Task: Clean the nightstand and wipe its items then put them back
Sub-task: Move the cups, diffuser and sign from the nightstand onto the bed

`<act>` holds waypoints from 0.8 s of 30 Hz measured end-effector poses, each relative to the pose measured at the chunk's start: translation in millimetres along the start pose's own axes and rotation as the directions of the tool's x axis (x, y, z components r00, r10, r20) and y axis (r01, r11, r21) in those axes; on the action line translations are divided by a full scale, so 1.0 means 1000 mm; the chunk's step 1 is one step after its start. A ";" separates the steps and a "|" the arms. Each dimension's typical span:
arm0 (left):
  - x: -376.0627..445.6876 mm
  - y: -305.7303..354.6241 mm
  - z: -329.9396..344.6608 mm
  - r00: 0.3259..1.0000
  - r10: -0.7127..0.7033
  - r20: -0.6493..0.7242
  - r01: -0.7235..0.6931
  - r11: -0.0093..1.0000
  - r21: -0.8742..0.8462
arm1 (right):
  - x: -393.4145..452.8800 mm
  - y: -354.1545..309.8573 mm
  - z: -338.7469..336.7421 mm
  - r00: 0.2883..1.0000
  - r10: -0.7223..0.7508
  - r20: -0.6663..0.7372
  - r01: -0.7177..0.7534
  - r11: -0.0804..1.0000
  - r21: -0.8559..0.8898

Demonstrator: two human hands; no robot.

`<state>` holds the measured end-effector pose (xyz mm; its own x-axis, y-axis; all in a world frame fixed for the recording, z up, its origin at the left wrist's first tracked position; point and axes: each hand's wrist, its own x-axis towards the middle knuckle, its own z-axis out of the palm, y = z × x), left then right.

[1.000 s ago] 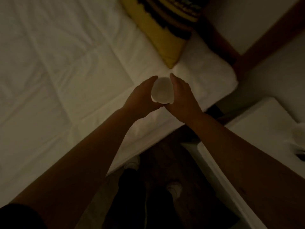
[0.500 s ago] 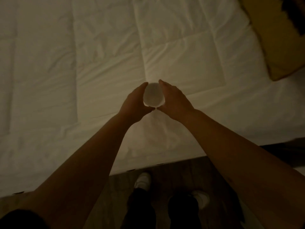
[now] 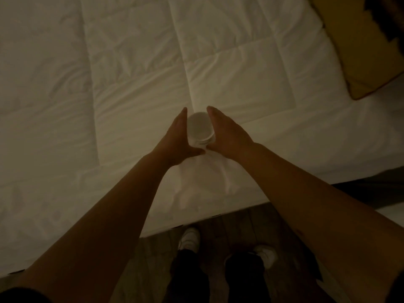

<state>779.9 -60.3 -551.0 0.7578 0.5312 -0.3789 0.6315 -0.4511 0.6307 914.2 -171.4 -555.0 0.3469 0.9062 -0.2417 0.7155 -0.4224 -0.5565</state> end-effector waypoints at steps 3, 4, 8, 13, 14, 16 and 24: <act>-0.002 0.016 -0.006 0.992 0.092 -0.090 -0.087 0.994 0.065 | -0.009 0.004 -0.004 0.999 0.032 -0.033 -0.033 0.999 -0.026; -0.001 0.024 -0.006 0.990 0.099 -0.099 -0.090 0.991 0.097 | -0.016 0.008 -0.007 0.998 0.049 -0.050 -0.051 0.998 -0.027; 0.015 0.073 0.012 0.984 0.131 -0.122 -0.090 0.951 0.295 | -0.054 0.039 -0.032 0.984 0.126 -0.128 -0.124 0.992 0.021; 0.034 0.185 0.085 0.951 0.309 0.022 -0.297 0.888 0.350 | -0.143 0.112 -0.085 0.910 0.304 -0.283 -0.289 0.953 0.094; 0.035 0.211 0.108 0.936 0.343 0.079 -0.348 0.875 0.337 | -0.167 0.130 -0.096 0.886 0.350 -0.304 -0.331 0.937 0.116; 0.030 0.270 0.164 0.888 0.411 0.205 -0.456 0.839 0.297 | -0.223 0.170 -0.118 0.821 0.458 -0.342 -0.428 0.889 0.163; -0.020 0.436 0.370 0.540 0.558 0.631 -0.714 0.700 -0.008 | -0.434 0.303 -0.150 0.496 0.773 -0.396 -0.801 0.583 0.134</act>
<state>1101.2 -532.7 -519.1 0.8647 -0.4172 -0.2798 -0.1003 -0.6891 0.7177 1072.0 -695.9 -499.4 0.9651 0.1153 -0.2350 0.0582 -0.9698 -0.2370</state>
